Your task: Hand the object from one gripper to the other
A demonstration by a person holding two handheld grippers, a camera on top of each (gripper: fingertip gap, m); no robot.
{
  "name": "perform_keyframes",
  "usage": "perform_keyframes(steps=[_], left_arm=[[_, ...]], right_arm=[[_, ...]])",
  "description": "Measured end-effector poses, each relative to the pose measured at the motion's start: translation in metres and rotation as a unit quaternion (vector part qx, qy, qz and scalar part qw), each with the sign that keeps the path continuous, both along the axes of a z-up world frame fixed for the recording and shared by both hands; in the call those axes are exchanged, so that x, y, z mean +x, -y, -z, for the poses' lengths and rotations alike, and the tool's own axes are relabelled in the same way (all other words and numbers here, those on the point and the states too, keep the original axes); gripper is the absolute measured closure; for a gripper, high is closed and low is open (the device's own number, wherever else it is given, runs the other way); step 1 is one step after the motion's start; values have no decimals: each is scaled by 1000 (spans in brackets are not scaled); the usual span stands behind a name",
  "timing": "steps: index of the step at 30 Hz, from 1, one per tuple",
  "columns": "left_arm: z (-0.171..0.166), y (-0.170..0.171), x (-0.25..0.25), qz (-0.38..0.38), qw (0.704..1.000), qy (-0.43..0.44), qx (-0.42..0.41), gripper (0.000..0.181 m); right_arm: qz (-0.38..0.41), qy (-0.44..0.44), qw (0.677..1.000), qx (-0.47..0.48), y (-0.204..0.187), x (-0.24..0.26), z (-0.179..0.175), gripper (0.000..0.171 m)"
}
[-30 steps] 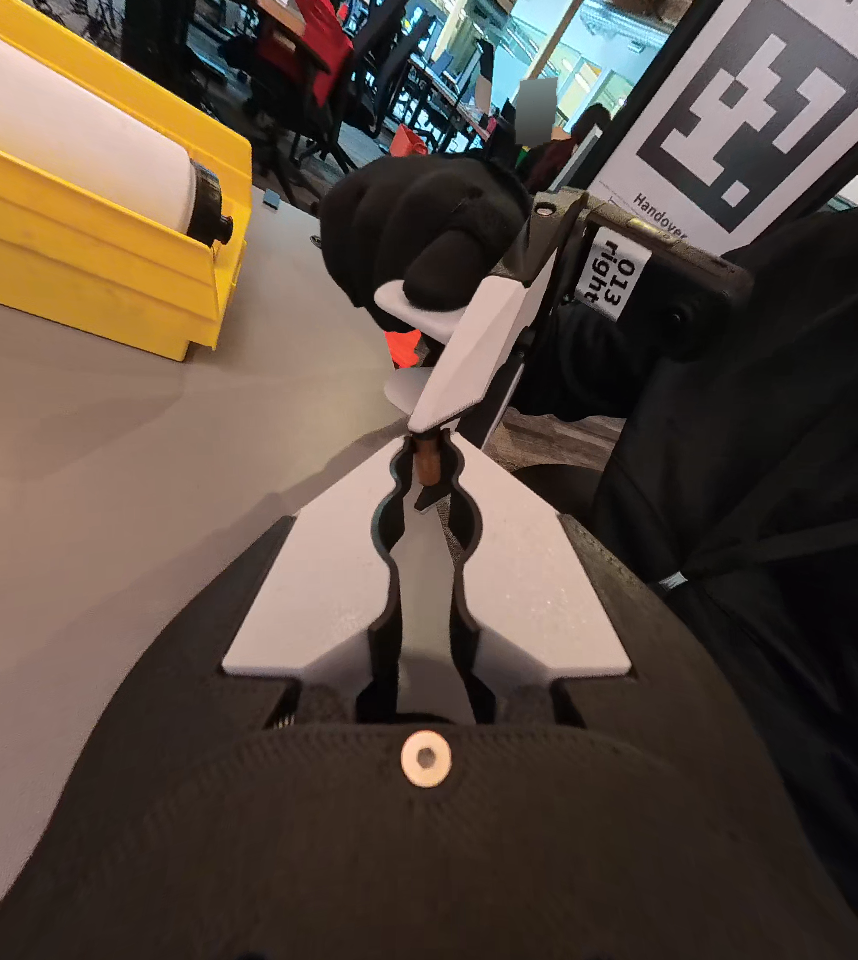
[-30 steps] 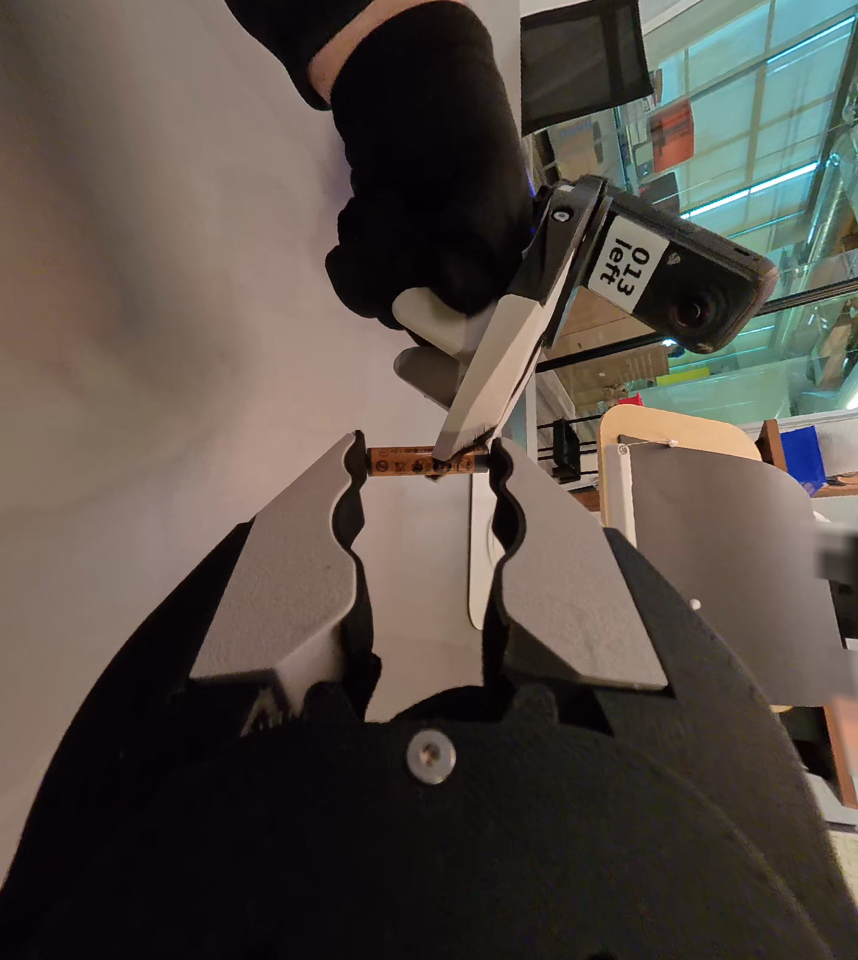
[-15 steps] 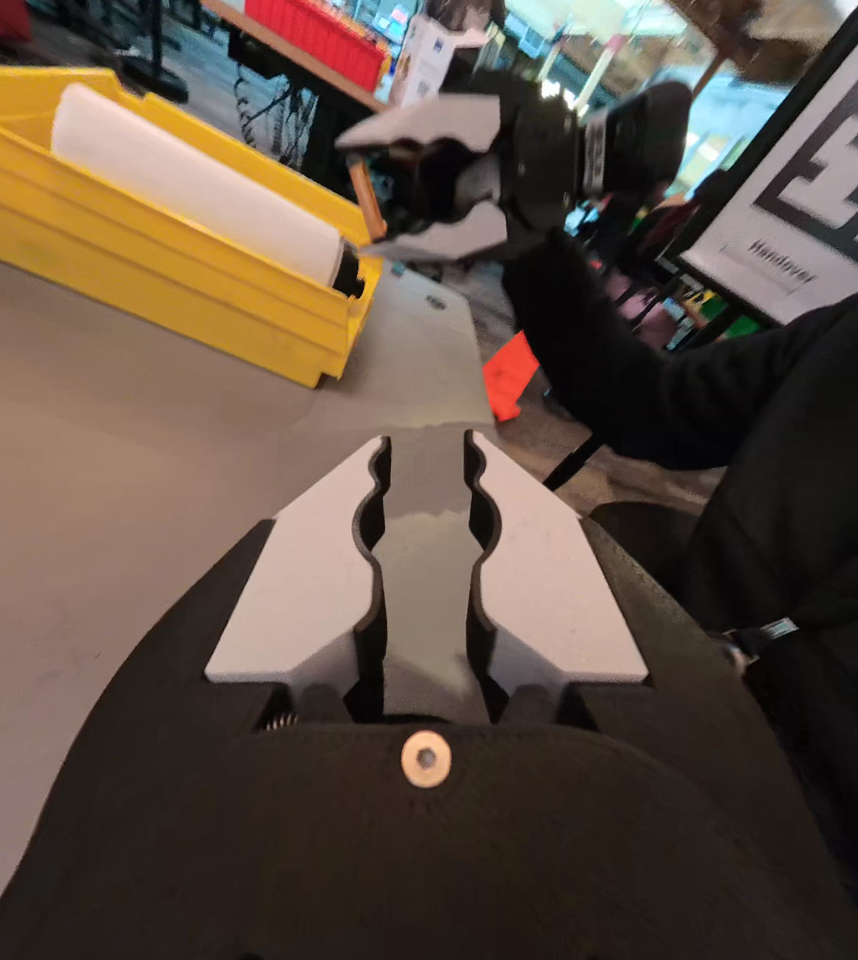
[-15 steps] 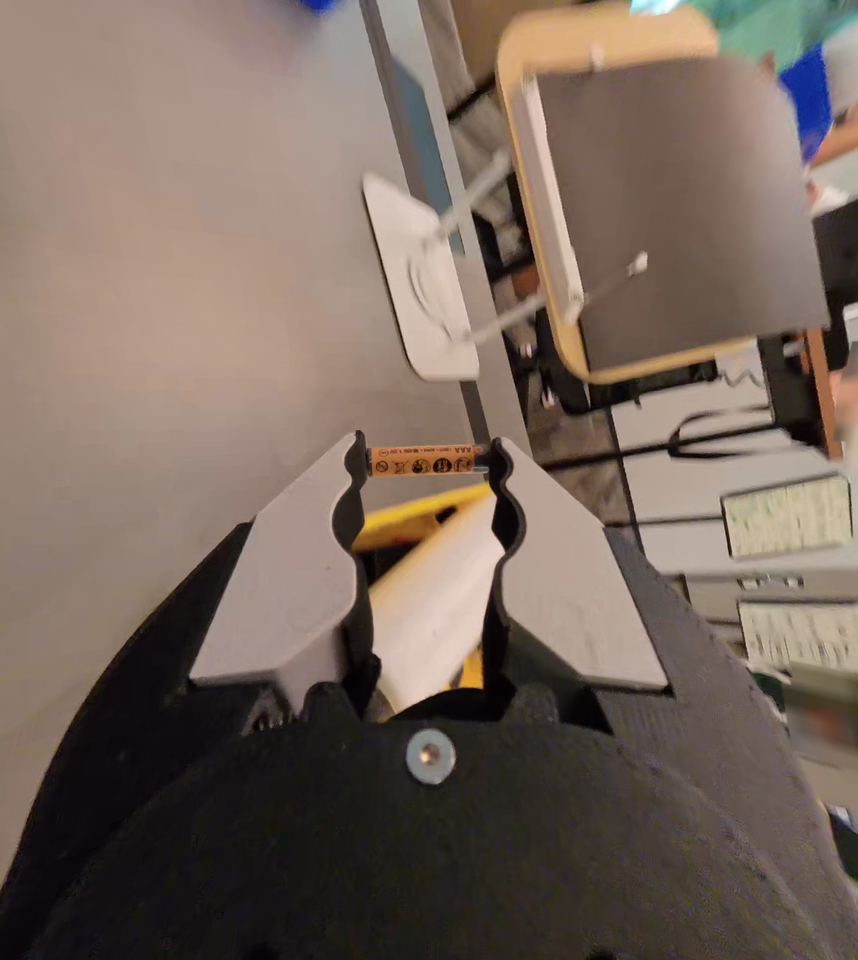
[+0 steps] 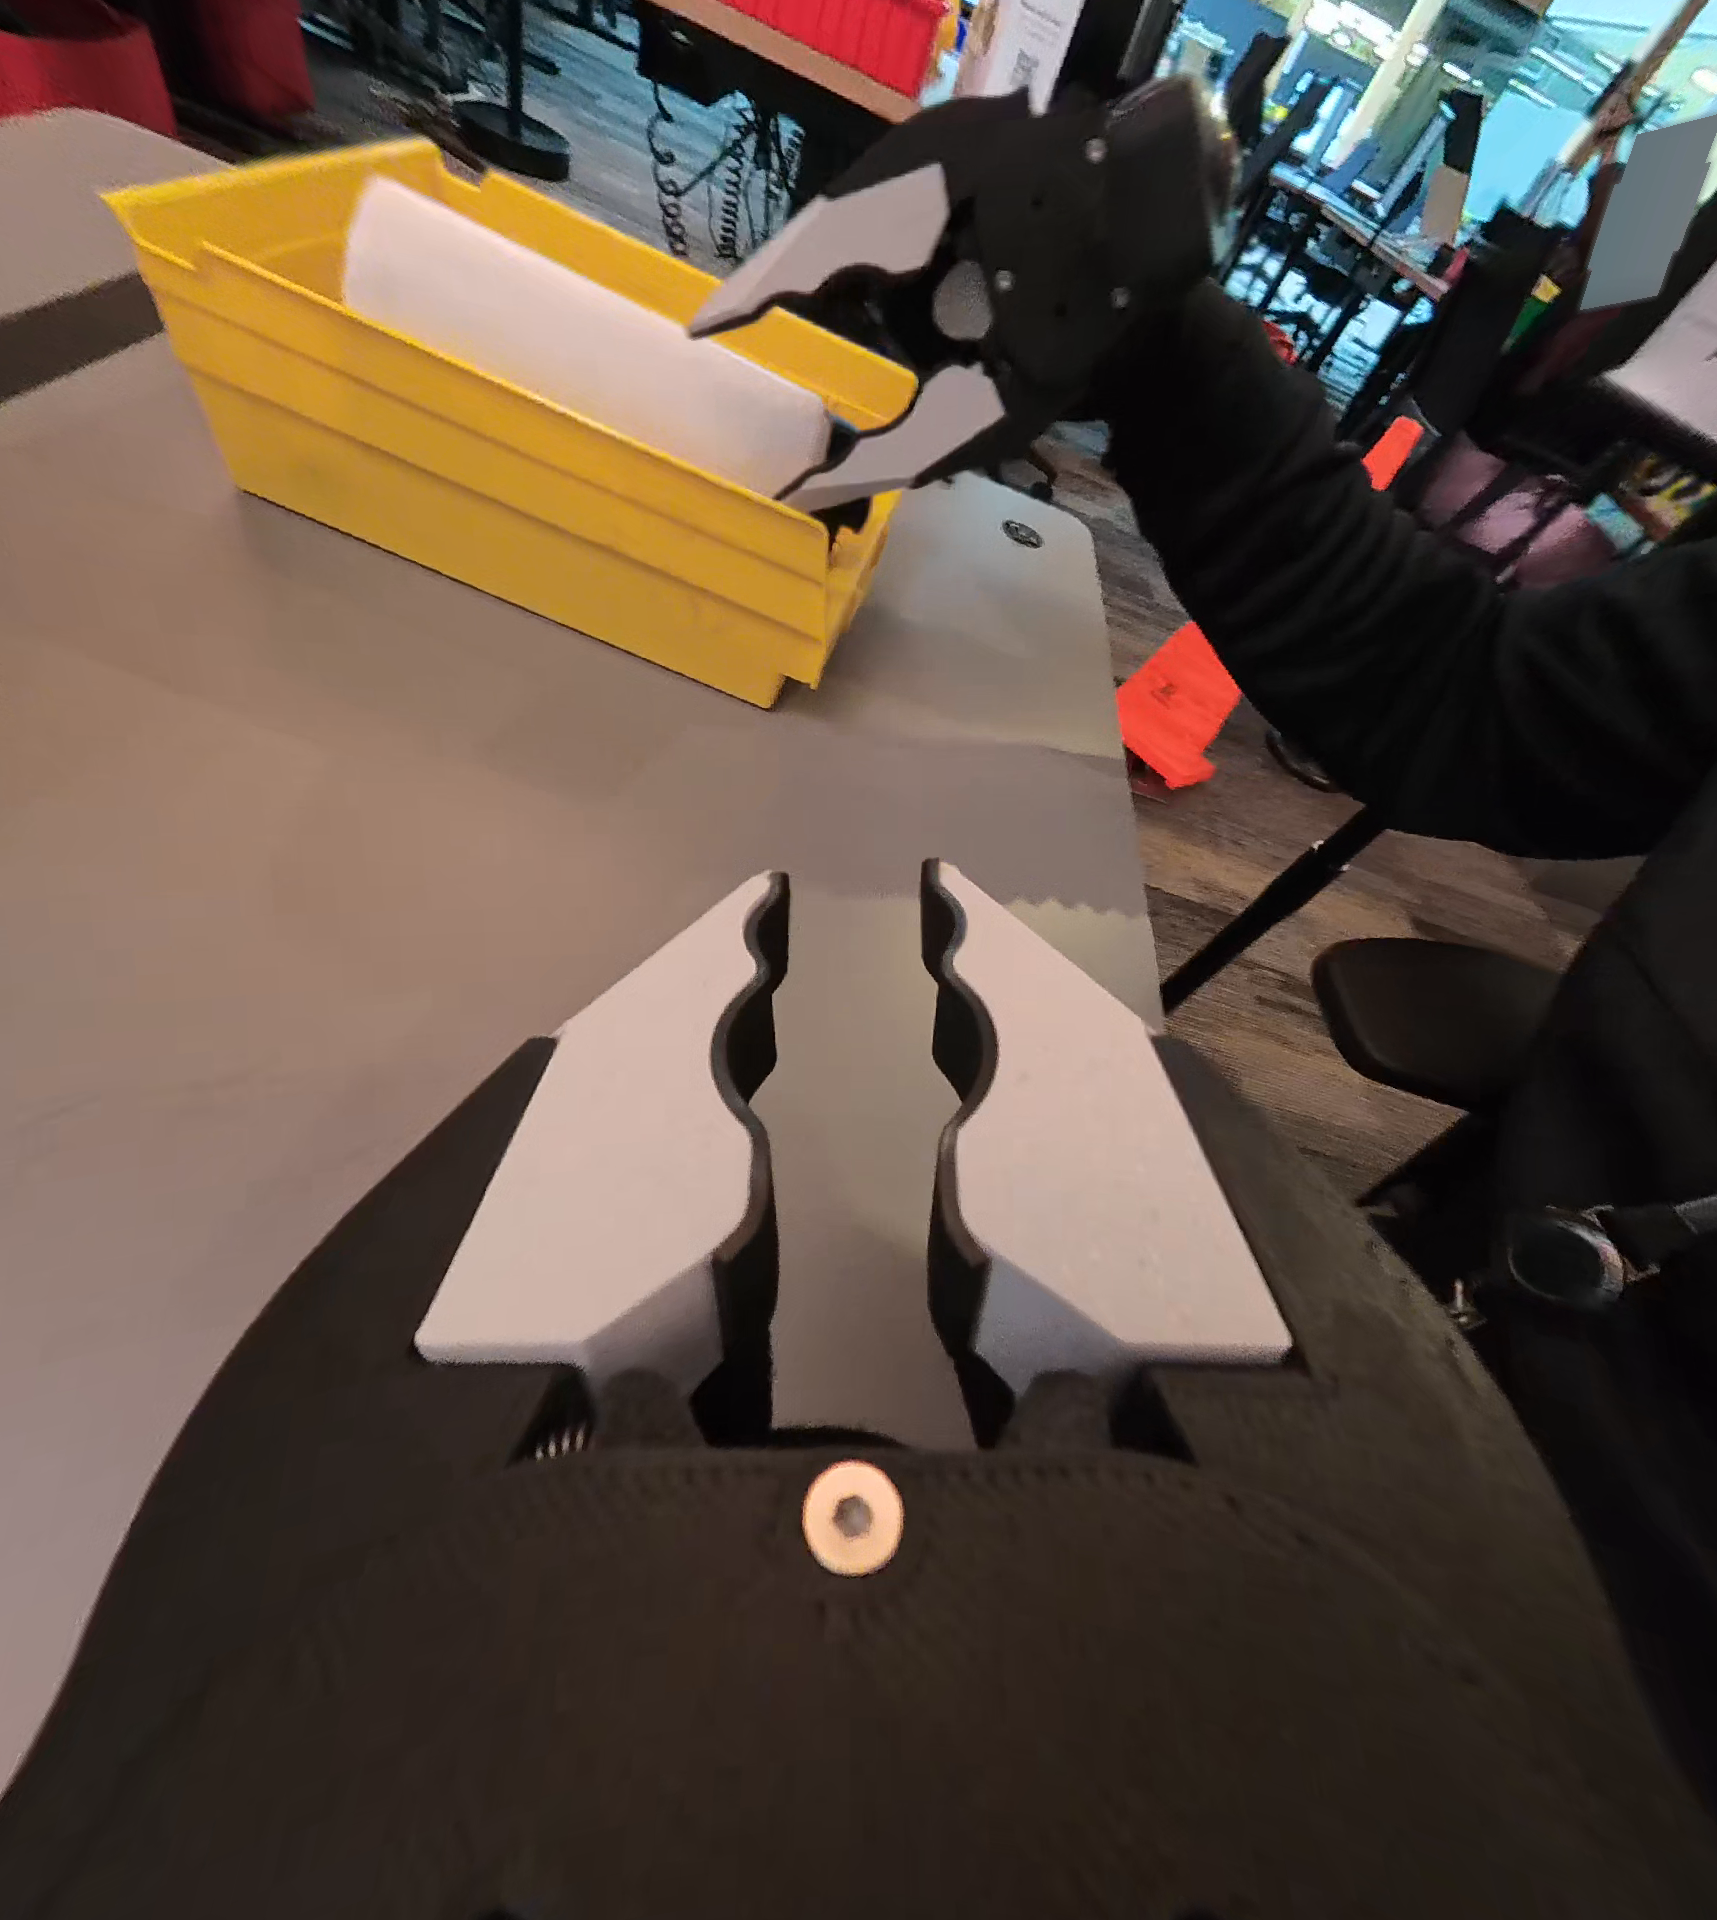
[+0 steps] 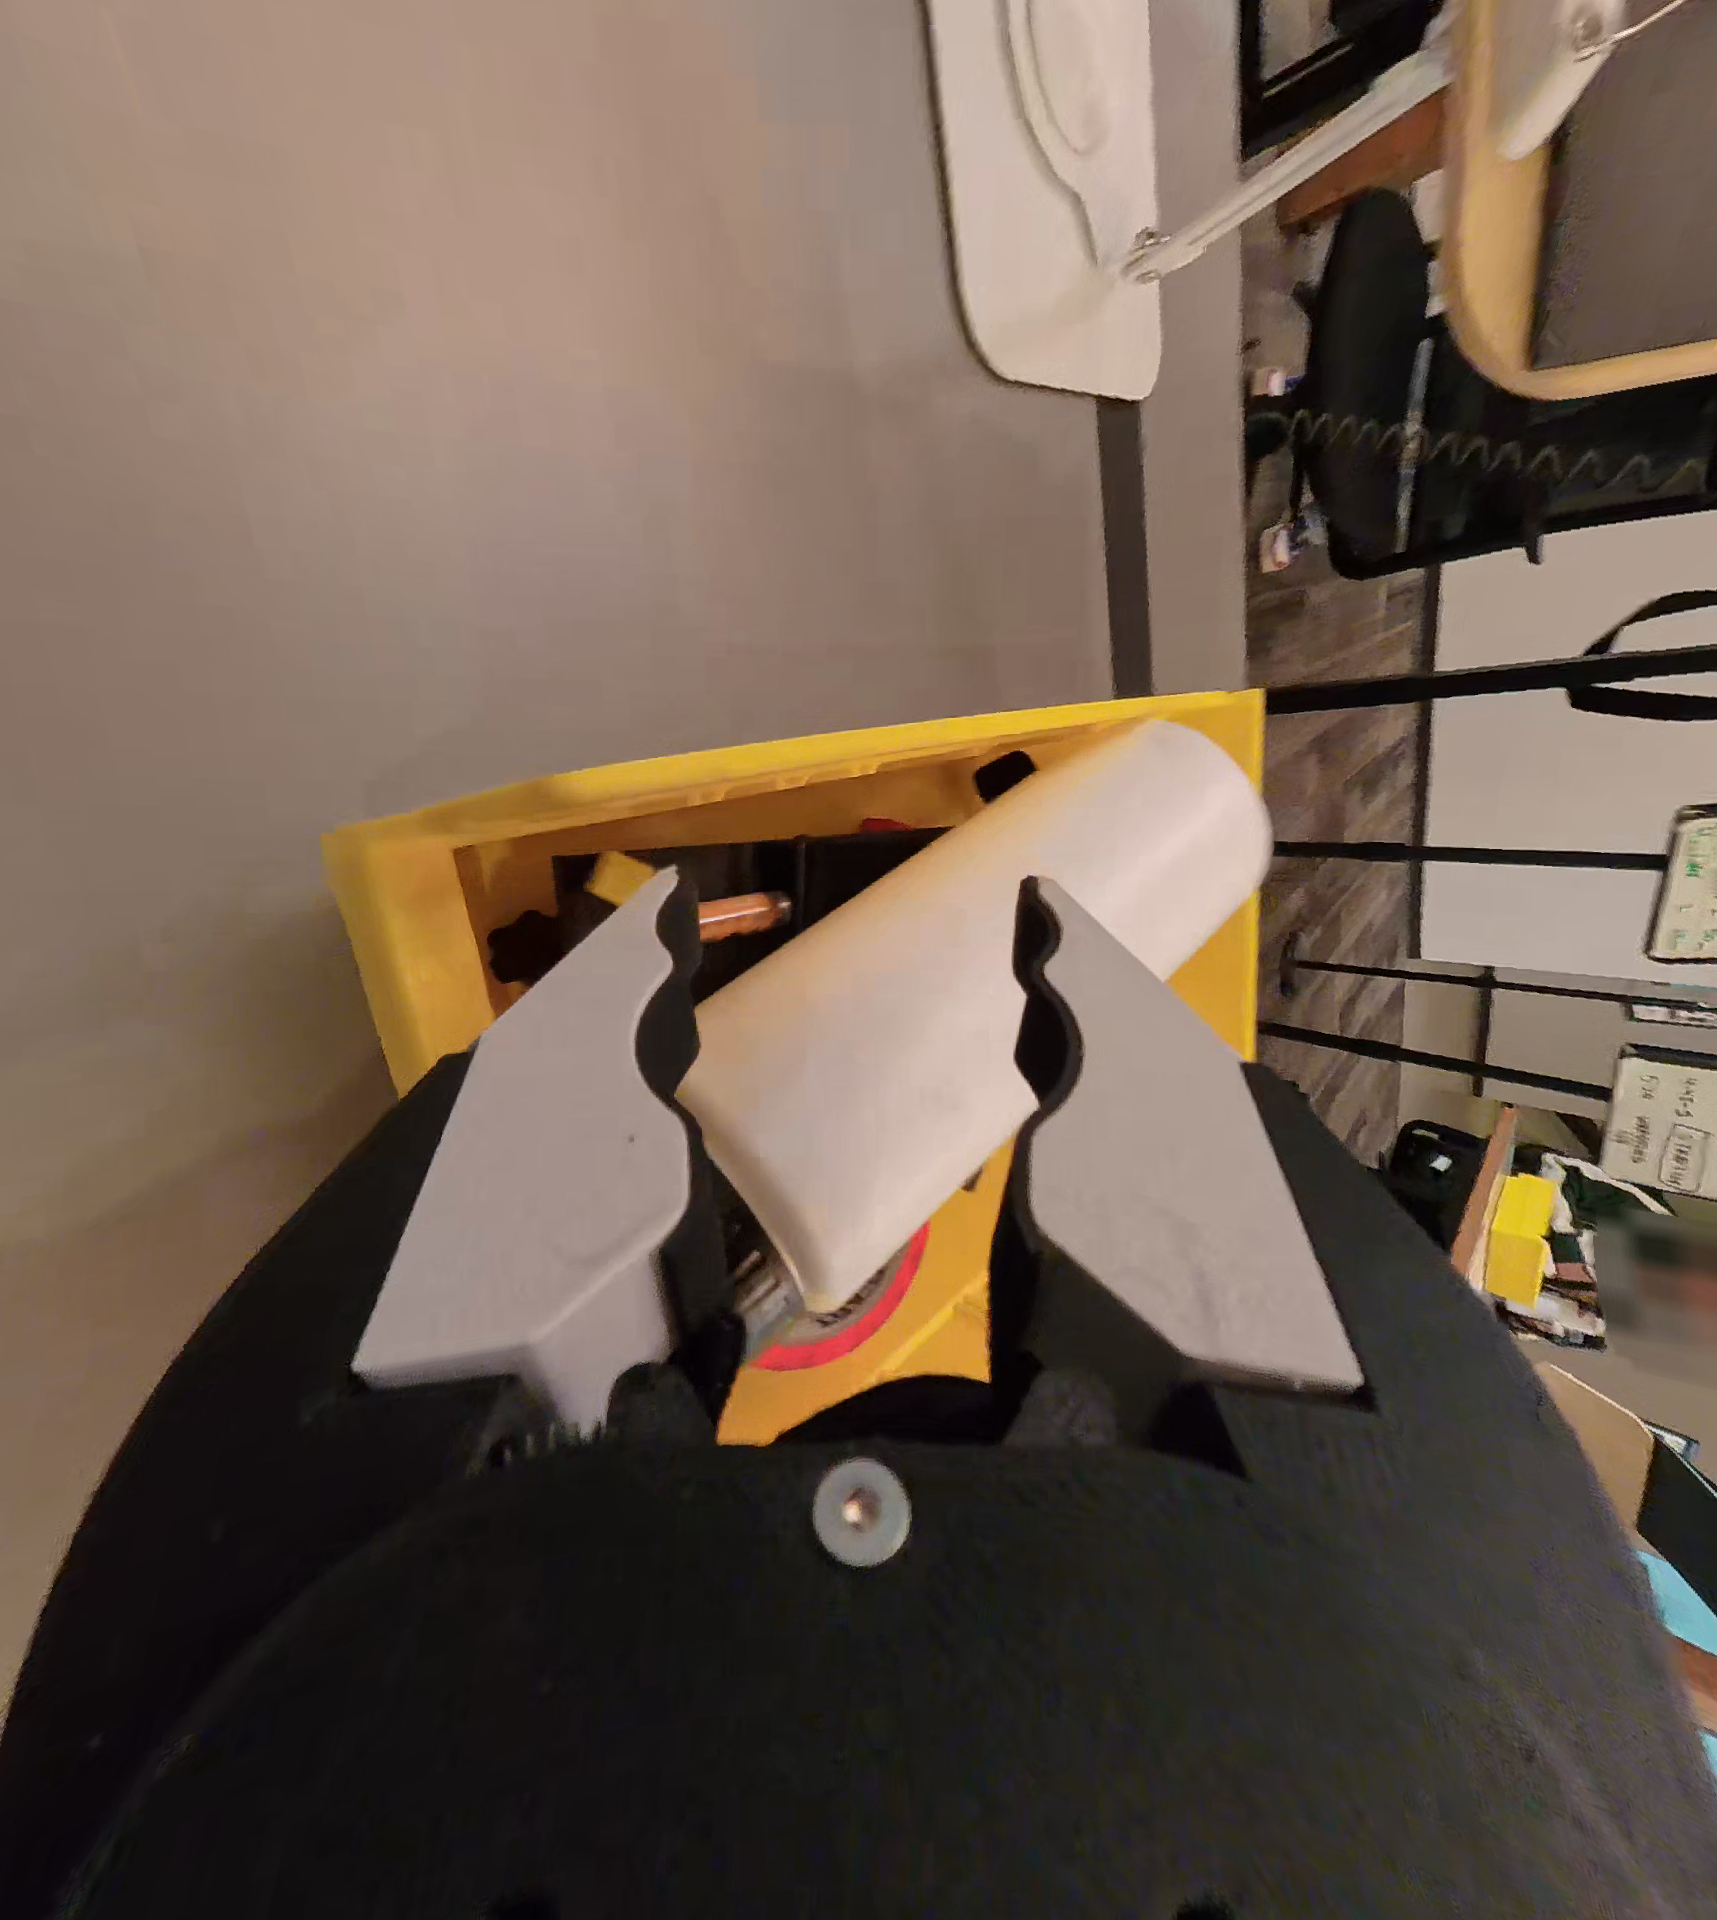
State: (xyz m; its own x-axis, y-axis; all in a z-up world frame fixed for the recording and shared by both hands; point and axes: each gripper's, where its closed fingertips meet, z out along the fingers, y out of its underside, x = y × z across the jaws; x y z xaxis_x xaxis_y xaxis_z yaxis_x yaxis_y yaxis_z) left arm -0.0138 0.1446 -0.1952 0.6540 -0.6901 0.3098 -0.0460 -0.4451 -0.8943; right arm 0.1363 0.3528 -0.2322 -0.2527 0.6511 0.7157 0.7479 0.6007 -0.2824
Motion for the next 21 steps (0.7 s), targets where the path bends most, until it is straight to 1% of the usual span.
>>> perform_keyframes(steps=[1,3,5,8,10,12,14,16,17,21], left_arm=[[-3,-1,-5,-10,1000,-6,7,158],[-12,1,-18,-29,999,-25,20,157],[-23,2,-40,-58,996,-60,37,156],[-42,7,-91,-123,980,-141,60,155],[-51,15,-142,-183,956,-222,63,154],[-66,26,-199,-253,921,-291,61,154],[-71,42,-249,-296,891,-344,34,154],[-71,59,-295,-326,862,-388,0,154],[-64,68,-314,-328,854,-403,-31,153],[-31,90,-374,-342,833,-417,-121,152]], right_arm=[[2,-10,1000,8,1,-1,-9,116],[7,-37,999,26,7,-8,-31,122],[-3,-64,997,34,22,-21,-50,124],[-28,-100,994,16,55,-48,-68,124],[-46,-123,991,-4,80,-70,-76,124],[-65,-147,986,-32,107,-93,-81,125],[-84,-156,982,-58,132,-114,-83,125],[-100,-163,978,-78,156,-133,-84,125],[-107,-166,976,-89,167,-142,-84,125],[-125,-176,967,-139,206,-170,-80,125]])
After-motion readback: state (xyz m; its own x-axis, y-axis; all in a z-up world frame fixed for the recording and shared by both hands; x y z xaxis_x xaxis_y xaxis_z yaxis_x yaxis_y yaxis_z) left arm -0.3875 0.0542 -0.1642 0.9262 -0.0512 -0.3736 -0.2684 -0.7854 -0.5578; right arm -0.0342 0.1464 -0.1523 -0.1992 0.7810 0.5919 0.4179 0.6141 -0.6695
